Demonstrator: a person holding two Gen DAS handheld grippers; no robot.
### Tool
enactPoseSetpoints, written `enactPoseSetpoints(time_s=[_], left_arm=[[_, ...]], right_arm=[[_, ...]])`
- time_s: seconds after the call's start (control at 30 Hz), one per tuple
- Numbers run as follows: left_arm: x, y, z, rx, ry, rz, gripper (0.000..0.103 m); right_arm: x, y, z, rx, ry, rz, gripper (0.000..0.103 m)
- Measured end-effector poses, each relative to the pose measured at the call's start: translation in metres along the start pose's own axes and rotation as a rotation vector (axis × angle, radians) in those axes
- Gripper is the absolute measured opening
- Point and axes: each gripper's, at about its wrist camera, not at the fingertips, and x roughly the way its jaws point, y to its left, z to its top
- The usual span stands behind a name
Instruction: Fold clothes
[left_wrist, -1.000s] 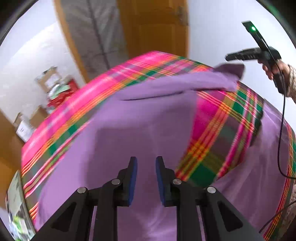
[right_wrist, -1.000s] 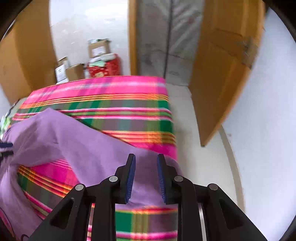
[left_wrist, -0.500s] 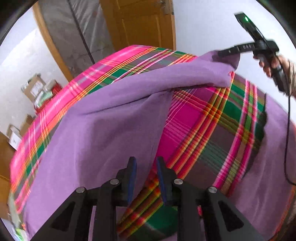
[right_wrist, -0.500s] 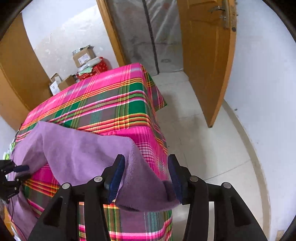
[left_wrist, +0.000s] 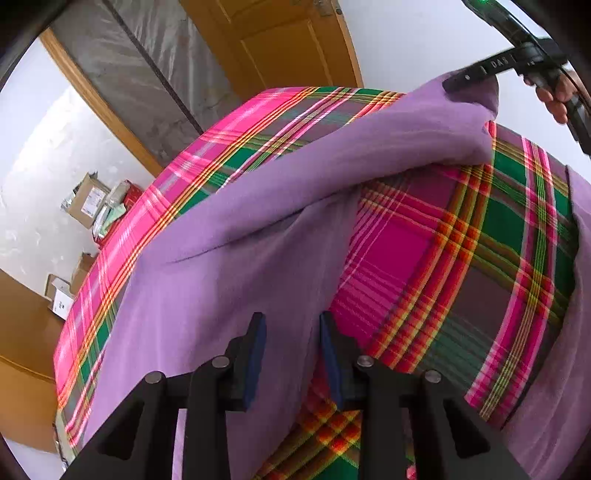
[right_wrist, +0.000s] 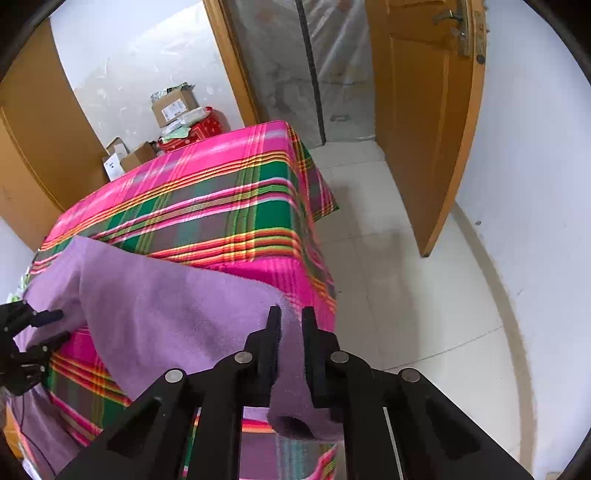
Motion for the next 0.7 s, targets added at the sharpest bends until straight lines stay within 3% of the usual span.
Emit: enactPoseSetpoints(time_s=[0.03,0.07,0.53,0.7], left_arm=[[0.0,-0.001,0.0,0.009,0.005,-0.018,0.01],[0.0,-0.002,0.0,0.017,0.009,-0.03,0.004],[-0.023,0.029,-0.006,-0.045,-0.052,-0.126,0.004],[-0.023,0.016,-0.009,0.018,-0.048,-0.179,0.004]], right_arm=[[0.0,-0.001,0.002,-0.001,-0.008,-0.002,0.008],[-0.001,-0.002,0.005,-0.001,-0.017,-0.004,0.007],[0.011,-0.017,0.059,0.009,-0.093,-0.063,0.007],[0.024,-0.017,0.072,-0.001,-0.099,-0.111,0.007]])
